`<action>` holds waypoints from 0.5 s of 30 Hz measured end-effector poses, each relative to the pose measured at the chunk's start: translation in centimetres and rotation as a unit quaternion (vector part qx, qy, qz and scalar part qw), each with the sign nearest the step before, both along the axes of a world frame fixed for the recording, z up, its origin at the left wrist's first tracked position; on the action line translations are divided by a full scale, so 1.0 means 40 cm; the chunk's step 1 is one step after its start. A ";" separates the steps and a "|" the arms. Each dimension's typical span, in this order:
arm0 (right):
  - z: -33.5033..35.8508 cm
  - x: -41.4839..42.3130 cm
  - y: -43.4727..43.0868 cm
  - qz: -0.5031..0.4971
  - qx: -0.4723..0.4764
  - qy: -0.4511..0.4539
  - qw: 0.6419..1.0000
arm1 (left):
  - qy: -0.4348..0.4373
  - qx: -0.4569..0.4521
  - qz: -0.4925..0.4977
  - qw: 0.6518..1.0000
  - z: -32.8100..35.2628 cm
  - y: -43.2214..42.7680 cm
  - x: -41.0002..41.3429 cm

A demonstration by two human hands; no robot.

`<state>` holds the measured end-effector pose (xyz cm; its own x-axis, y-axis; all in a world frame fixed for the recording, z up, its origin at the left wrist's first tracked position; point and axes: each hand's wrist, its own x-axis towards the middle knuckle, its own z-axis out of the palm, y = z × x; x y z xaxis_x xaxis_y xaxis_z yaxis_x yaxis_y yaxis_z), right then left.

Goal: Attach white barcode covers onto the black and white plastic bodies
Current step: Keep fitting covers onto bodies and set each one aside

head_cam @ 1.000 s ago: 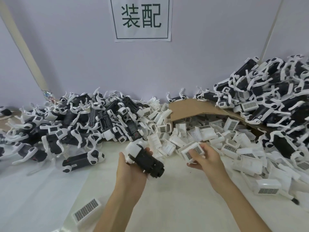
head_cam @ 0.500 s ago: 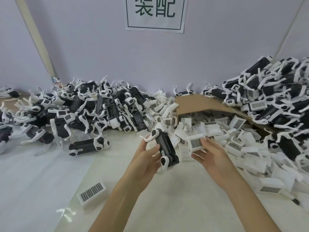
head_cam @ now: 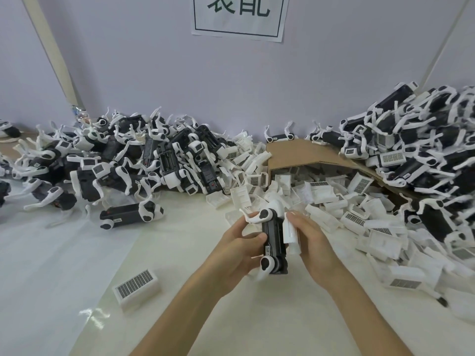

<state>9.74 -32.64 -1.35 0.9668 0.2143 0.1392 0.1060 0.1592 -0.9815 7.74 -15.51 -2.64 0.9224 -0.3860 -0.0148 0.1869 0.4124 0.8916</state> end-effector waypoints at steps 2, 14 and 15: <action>-0.007 -0.002 0.011 -0.032 -0.039 -0.017 0.999 | 0.007 -0.016 0.005 1.000 -0.002 -0.003 0.001; -0.028 -0.021 0.049 -0.229 -0.122 -0.186 0.948 | 0.053 -0.069 0.015 0.996 -0.002 -0.003 0.006; -0.023 -0.025 0.048 -0.272 -0.124 -0.244 0.922 | 0.067 -0.065 0.010 0.996 -0.003 -0.003 0.007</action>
